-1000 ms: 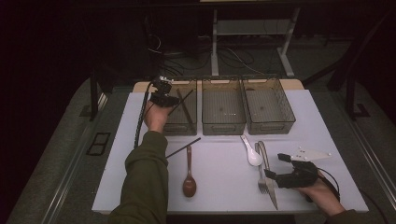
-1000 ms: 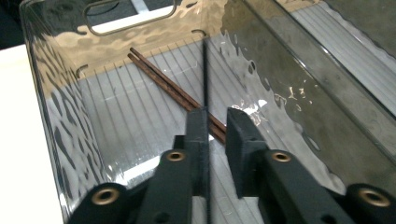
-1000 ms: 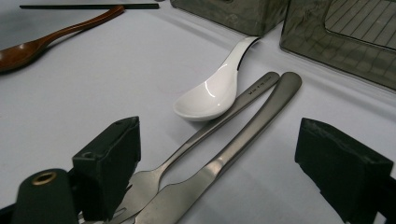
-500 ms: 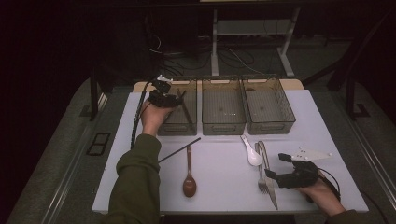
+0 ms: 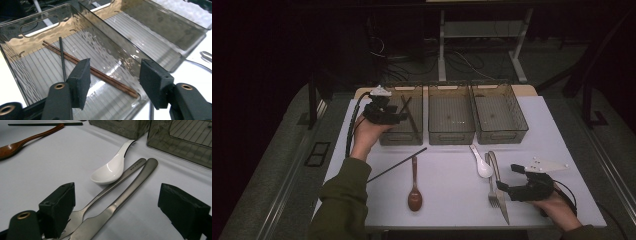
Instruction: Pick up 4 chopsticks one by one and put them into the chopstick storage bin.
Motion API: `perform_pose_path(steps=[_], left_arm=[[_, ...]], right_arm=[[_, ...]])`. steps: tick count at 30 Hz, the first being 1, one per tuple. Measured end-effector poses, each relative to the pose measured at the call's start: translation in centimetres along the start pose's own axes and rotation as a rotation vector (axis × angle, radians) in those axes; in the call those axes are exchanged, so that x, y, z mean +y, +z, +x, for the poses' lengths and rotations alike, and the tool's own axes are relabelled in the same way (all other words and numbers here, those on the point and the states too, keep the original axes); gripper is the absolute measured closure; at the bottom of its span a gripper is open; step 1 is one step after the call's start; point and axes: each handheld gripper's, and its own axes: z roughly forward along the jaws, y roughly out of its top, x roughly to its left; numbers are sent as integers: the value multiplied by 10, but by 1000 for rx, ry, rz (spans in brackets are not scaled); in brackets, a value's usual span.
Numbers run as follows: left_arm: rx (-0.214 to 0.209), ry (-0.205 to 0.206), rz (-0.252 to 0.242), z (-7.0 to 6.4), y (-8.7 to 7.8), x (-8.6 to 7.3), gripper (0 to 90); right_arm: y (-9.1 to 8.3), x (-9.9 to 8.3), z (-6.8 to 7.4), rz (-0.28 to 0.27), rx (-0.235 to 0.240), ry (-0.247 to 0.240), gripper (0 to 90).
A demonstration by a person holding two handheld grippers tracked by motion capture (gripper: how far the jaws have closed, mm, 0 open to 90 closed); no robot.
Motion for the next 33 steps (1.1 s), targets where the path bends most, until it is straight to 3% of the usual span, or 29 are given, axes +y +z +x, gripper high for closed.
perform_pose_path(steps=[9,14,21,29,33], left_arm=[[-35,46,-66,-29,-17,-18,308],[-38,80,-53,-40,-24,-32,272],[-36,65,-69,-51,-28,-56,251],[-50,87,-77,-59,-37,-80,279],[-66,86,-80,-59,-41,-92,359]], right_arm=[[-1,0,0,-2,-3,4,140],[-1,0,-1,-3,-3,3,140],[-1,0,-1,-5,-5,5,140],[-2,0,-2,-7,-7,9,140],[-2,0,-1,-6,-7,7,140]])
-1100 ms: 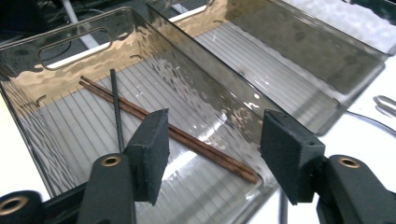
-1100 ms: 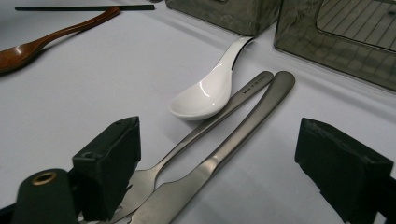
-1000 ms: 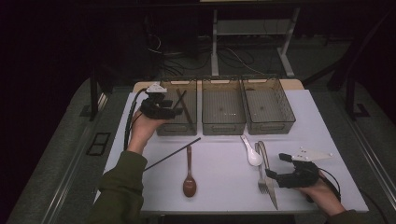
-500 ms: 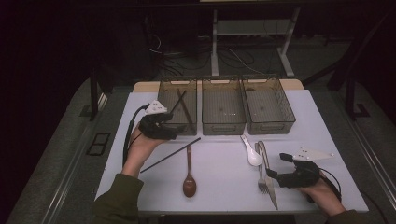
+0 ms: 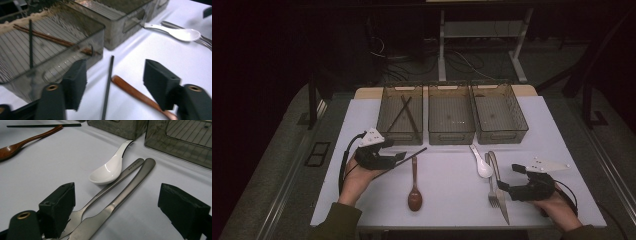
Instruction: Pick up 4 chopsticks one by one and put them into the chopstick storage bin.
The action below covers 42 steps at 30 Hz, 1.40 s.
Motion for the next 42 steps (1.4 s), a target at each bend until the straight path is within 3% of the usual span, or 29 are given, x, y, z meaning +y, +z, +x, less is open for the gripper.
perform_pose_path(steps=[3,9,17,22,32,42], left_arm=[[-11,11,15,2,2,-7,447],[-30,-7,79,10,11,-20,601],[-46,-27,147,19,23,-33,718],[-55,-27,177,22,28,-38,748],[-71,-43,186,23,31,-43,770],[-68,-2,212,23,33,-45,809]], right_arm=[[0,0,0,2,-2,-2,140],[0,0,0,2,-1,-3,140],[1,0,1,5,1,-5,141],[1,0,1,6,0,-5,141],[1,0,1,4,-2,-5,141],[0,0,0,3,-4,-5,141]])
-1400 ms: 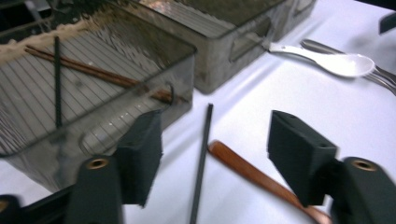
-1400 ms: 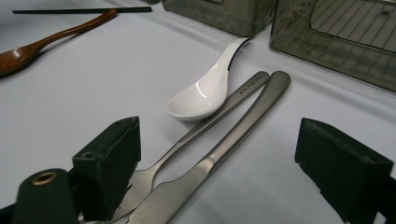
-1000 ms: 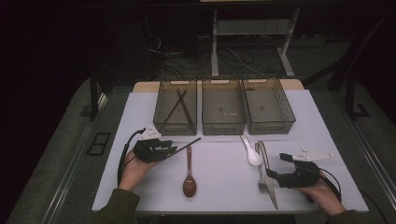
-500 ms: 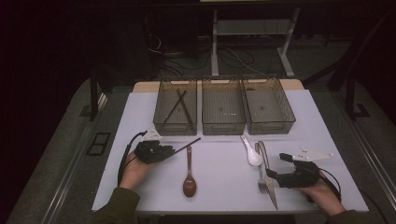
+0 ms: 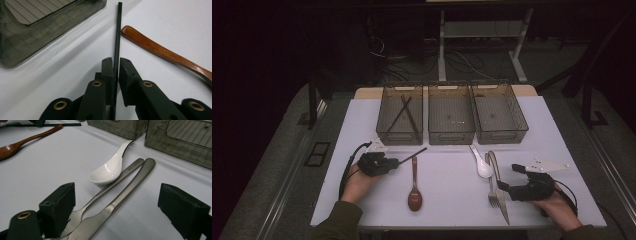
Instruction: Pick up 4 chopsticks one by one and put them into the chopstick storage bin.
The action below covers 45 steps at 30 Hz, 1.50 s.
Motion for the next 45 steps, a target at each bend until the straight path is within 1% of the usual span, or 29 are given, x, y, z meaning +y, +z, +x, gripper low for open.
perform_pose_path(steps=[2,5,6,8,10,15,20,21,26,27,29,30,33,35,36,37,38,41,45], left_arm=[[1,4,0,0,0,0,826],[7,24,1,-1,0,0,833],[8,38,3,-1,0,0,837],[8,43,0,-2,0,0,843],[6,57,2,-1,0,0,844],[1,68,4,0,0,0,848],[5,62,-6,0,-2,2,848],[3,58,-18,0,-3,2,848],[1,51,-35,0,-8,4,848],[-2,47,-44,0,-9,4,848],[-5,53,-43,0,-12,6,848],[-10,45,-54,-1,-13,6,848],[-20,45,-59,-3,-17,8,848],[-26,57,-58,-4,-20,11,848],[-27,53,-61,-5,-21,12,848],[-27,59,-63,-6,-23,13,848],[-26,52,-67,-7,-24,14,848],[-25,56,-72,-9,-28,17,848],[-25,47,-84,-11,-32,20,848]], right_arm=[[0,0,0,0,0,1,141],[0,0,1,3,1,-2,141],[0,0,1,3,1,-1,141],[0,0,1,2,0,0,141],[0,0,1,1,-1,-1,141],[0,0,0,0,-1,-2,142],[0,0,0,0,-1,-1,142],[0,0,0,0,-1,-2,142],[0,0,0,-1,-1,-3,142],[0,0,0,-1,-2,-3,142],[0,0,0,-1,-2,-4,142],[0,0,0,-1,-2,-4,142],[0,0,0,0,-2,-2,142],[0,0,0,-1,-2,-2,142],[0,0,0,-1,-2,-2,142],[0,0,0,-1,-2,-2,142],[-1,0,0,-2,-2,-1,142],[-1,0,0,-5,-1,-2,142],[-1,0,0,-5,-2,-2,142]])
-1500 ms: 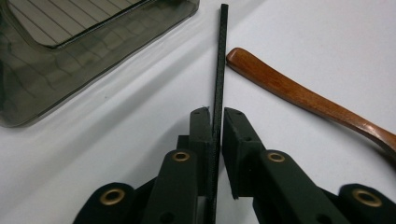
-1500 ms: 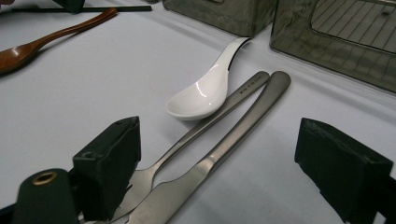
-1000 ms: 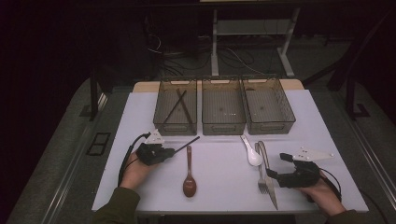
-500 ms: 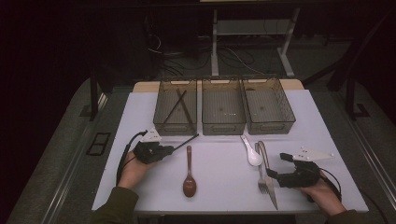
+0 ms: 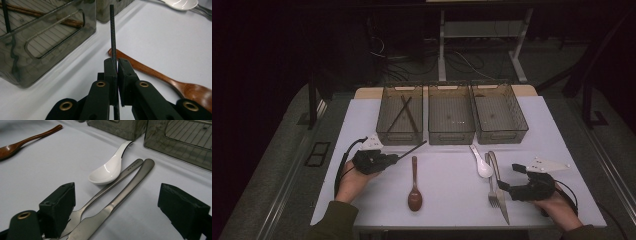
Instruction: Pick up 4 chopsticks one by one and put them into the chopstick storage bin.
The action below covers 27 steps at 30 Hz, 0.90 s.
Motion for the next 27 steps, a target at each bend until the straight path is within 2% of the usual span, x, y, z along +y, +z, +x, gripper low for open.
perform_pose_path(steps=[6,12,27], left_arm=[[5,-10,-14,-3,-5,6,848],[17,-37,-26,-3,-7,11,848],[55,-95,-64,6,-13,23,848]], right_arm=[[0,0,0,0,0,0,142],[0,0,0,3,1,-2,142],[1,0,0,7,1,2,142]])
